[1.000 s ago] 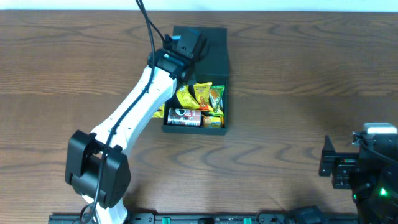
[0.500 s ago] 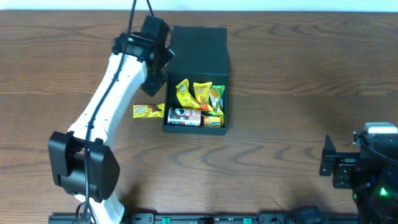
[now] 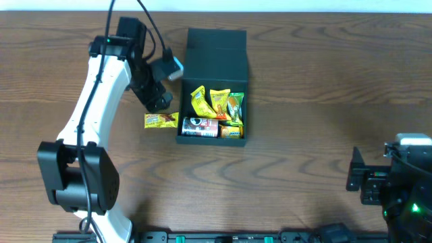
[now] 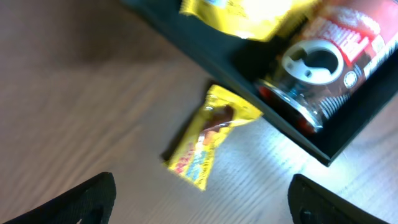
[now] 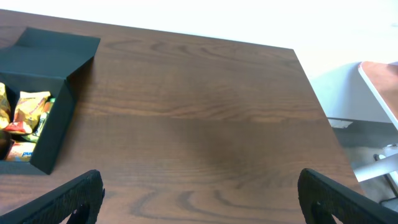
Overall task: Pack container
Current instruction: 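Grasp the last yellow packet beside the box with the left gripper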
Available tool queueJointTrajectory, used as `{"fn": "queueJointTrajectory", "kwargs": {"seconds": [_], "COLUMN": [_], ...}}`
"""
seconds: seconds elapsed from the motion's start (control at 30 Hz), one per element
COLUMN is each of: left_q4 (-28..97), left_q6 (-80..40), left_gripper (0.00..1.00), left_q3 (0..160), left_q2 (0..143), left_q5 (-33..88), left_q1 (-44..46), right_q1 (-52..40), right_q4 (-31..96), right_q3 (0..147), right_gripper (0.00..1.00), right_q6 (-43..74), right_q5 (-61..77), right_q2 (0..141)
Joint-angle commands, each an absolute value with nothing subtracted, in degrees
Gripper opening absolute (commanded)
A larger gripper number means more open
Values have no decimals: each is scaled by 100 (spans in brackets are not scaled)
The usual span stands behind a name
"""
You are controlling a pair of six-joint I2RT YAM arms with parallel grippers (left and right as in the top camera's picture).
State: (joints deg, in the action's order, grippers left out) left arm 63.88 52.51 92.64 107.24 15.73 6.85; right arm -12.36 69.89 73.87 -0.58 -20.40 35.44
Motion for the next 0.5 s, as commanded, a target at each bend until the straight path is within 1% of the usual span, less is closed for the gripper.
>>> {"fn": "queueJointTrajectory", "kwargs": {"seconds": [0.0,0.07,0.2,0.3,0.37,0.47], "left_q4": [6316,6270,6259,6200,6176,6136], "left_q6": [5680,5682,5725,5725,5728,5839], "left_gripper": [89,89,83,82,80,68], "left_q3": [8897,8792,8779,8779,8779,8779], "left_q2": [11015,11142,11434,11631,11769,11904], "left_q5": [1785,1776,1627,1643,1636,1634], "left_q1": [666,666,635,598,576,530], "right_q1": [-1278,-1278,-1278,-1275,-1271,-1271], "right_q4": [7004,7000,6991,6991,6991,6982], "right_q3": [7417,7417,7417,7417,7417,7417], "right_gripper": [99,99,99,99,99,99], "right_q6": [40,43,43,43,43,226], "right_q5": [-2119,-2119,-2121,-2126,-2128,-2364], "right_q2": [3524,3524,3524,3524,3524,3524]}}
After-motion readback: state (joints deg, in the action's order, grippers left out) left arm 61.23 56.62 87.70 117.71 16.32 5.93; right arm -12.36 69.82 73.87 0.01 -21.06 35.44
